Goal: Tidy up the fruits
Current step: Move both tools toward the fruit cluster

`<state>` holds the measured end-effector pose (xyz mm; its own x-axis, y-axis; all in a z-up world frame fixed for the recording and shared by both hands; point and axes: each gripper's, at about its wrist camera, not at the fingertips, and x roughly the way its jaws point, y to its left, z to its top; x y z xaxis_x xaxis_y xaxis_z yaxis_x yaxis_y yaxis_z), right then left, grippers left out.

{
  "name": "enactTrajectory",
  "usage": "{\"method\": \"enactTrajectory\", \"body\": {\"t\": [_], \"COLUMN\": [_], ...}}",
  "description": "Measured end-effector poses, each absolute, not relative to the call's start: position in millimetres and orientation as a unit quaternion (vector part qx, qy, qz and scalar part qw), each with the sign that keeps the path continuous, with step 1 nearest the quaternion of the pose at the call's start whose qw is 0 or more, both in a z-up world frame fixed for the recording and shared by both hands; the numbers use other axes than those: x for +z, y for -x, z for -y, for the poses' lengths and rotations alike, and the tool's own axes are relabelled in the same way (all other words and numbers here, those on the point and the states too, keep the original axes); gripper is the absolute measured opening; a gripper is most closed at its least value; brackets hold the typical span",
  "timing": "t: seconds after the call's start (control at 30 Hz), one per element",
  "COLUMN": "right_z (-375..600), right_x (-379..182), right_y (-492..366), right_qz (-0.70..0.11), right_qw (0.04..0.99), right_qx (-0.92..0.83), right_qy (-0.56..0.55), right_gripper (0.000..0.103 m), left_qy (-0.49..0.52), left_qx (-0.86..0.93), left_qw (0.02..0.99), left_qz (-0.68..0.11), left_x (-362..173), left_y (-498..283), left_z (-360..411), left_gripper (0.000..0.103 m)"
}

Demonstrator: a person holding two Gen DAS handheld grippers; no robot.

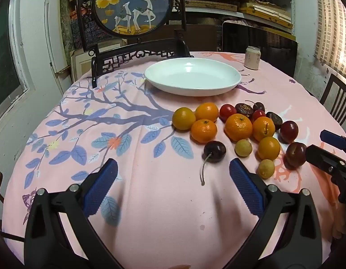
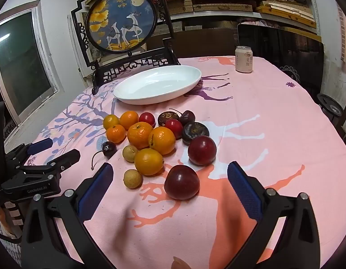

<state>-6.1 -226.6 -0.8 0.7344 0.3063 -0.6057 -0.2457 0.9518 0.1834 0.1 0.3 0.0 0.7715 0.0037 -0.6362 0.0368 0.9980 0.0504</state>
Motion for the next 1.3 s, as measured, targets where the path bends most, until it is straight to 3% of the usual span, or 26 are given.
{"method": "enactTrajectory", "body": {"t": [1.3], "right_z": [225.2], "right_x": [-3.2], "right_y": [5.9], "right_qz": [-0.333], "right_qw": [0.928], "right_qx": [0.163], "right_qy": [-0.044], "right_gripper": [0.102], "left_qy": [-0.027], "left_qx": [-0.041], "left_qw": [0.933], "left_qz": [-0.357], "left_x": [-4.2], "left_y": [1.1], "left_z": [1.2], "left_gripper": [0.101]}}
